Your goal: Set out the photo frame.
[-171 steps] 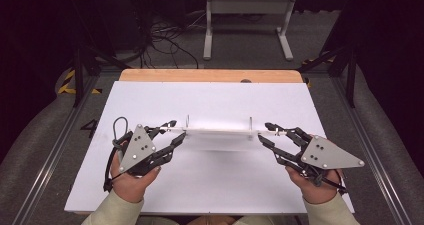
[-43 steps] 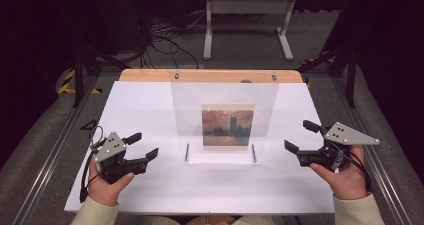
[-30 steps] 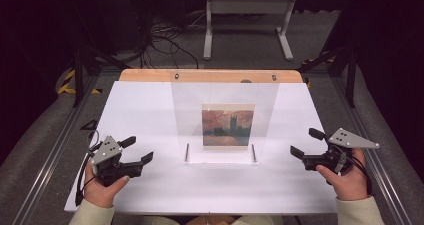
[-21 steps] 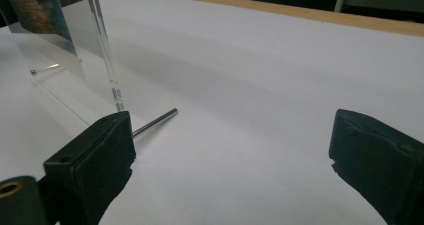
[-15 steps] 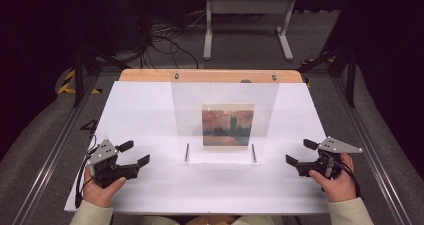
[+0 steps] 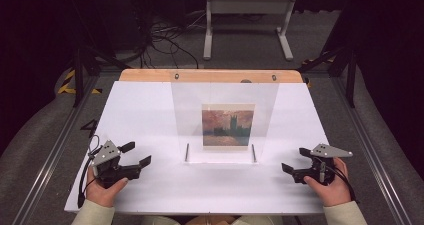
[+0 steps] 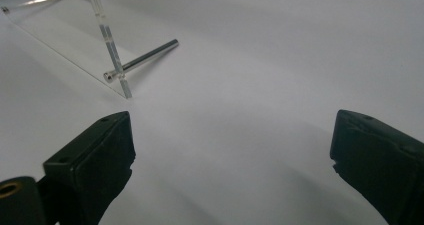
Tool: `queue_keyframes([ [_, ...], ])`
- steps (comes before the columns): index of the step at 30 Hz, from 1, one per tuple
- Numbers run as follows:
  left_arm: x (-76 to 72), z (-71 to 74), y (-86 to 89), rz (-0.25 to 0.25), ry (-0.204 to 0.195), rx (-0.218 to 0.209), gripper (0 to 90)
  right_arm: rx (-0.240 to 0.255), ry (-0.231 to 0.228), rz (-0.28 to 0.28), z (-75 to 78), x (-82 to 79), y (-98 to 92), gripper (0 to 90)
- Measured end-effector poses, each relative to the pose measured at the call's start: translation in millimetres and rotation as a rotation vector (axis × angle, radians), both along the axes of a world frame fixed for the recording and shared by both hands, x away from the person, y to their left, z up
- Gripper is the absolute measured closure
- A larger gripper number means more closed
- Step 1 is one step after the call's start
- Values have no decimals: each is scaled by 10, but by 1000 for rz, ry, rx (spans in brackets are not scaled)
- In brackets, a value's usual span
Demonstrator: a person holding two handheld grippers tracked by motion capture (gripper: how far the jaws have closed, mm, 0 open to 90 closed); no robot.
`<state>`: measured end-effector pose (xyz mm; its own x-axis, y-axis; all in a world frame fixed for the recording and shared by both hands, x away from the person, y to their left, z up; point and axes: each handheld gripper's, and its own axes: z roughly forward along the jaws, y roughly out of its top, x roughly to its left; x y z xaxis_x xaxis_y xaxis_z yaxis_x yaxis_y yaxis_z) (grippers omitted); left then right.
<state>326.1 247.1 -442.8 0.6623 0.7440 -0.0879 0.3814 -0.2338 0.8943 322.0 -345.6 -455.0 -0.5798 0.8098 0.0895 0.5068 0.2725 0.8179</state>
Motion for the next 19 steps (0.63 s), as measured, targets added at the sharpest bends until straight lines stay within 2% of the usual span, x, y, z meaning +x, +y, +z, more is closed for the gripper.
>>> queue_keyframes([
  [6, 4, -6, -1, 2, 3, 4, 197, -24, 7, 19, -7, 8, 27, 36],
  [16, 17, -18, -16, 4, 10, 8, 198, -22, -5, 16, -1, -5, 26, 37],
  [19, 38, -31, -21, 7, 21, 26, 198, -15, -10, 8, 10, -27, 19, 43],
])
